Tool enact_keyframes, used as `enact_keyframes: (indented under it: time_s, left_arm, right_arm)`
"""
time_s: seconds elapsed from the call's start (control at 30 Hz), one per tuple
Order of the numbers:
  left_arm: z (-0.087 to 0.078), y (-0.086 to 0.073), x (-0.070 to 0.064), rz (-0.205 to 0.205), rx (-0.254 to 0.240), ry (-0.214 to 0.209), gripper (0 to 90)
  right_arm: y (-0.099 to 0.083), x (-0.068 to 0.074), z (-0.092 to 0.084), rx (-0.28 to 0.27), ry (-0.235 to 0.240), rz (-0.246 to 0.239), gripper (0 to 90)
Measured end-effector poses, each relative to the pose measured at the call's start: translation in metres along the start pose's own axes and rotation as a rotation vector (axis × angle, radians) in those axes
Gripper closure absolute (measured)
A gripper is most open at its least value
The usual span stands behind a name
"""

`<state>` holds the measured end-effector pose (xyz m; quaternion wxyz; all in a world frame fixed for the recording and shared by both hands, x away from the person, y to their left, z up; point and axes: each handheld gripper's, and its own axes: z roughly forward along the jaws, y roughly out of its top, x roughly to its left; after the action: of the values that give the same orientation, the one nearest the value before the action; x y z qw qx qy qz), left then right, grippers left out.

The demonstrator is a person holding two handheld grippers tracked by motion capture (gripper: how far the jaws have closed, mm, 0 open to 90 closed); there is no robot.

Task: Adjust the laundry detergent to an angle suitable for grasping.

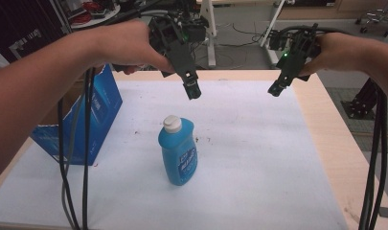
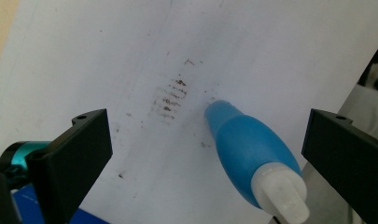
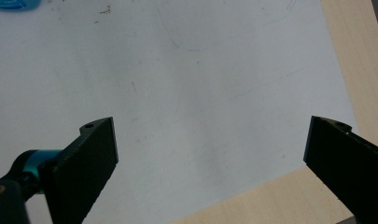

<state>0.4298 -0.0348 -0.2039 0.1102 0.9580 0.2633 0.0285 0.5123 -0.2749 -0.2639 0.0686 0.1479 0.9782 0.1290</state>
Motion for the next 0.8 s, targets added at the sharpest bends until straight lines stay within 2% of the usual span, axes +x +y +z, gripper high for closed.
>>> enact_keyframes:
  time_s: [0.07, 0.1, 0.13, 0.17, 0.2, 0.23, 0.3, 0.4, 0.43, 0.57, 0.6, 0.63, 0.8]
  left_arm:
    - [-0.002, -0.002, -0.002, -0.068, -0.006, -0.007, 1.7]
    - [-0.002, -0.002, -0.002, -0.068, -0.006, -0.007, 1.6]
    - [-0.003, -0.003, -0.004, -0.121, -0.012, 0.001, 1.6]
    - [-0.003, -0.005, -0.005, -0.152, -0.012, 0.002, 1.6]
    - [-0.003, -0.005, -0.005, -0.152, -0.012, 0.002, 1.6]
    - [-0.005, -0.007, -0.008, -0.188, -0.011, 0.007, 1.7]
    - [-0.006, -0.009, -0.01, -0.198, -0.007, 0.017, 1.7]
    - [-0.009, -0.013, -0.014, -0.244, -0.021, 0.042, 1.6]
    - [-0.01, -0.016, -0.016, -0.277, -0.023, 0.054, 1.6]
    - [-0.01, -0.021, -0.017, -0.309, -0.015, 0.053, 1.7]
    - [-0.009, -0.024, -0.018, -0.337, -0.013, 0.071, 1.7]
    - [-0.009, -0.024, -0.018, -0.337, -0.013, 0.071, 1.7]
    - [-0.01, -0.028, -0.018, -0.387, -0.029, 0.083, 1.7]
  right_arm:
    - [-0.001, 0.001, 0.0, 0.003, -0.003, -0.004, 2.0]
    - [-0.001, 0.002, -0.001, 0.004, -0.004, -0.002, 2.0]
    - [-0.001, 0.003, -0.001, 0.004, -0.003, -0.005, 2.0]
    - [-0.001, 0.005, -0.001, 0.002, -0.002, -0.001, 2.0]
    - [-0.001, 0.005, -0.001, 0.002, -0.002, -0.001, 2.0]
    - [0.0, 0.007, -0.003, 0.002, -0.007, -0.009, 2.0]
    - [0.0, 0.007, -0.004, -0.003, -0.006, -0.013, 2.0]
    - [0.002, 0.011, -0.006, -0.012, -0.008, -0.02, 2.0]
    - [0.003, 0.013, -0.006, -0.007, -0.011, -0.027, 2.0]
    - [0.006, 0.017, -0.006, -0.002, -0.016, -0.034, 2.0]
    - [0.007, 0.017, -0.006, -0.001, -0.017, -0.038, 2.0]
    - [0.007, 0.017, -0.006, -0.001, -0.017, -0.038, 2.0]
    - [0.006, 0.021, -0.008, -0.01, -0.018, -0.05, 2.0]
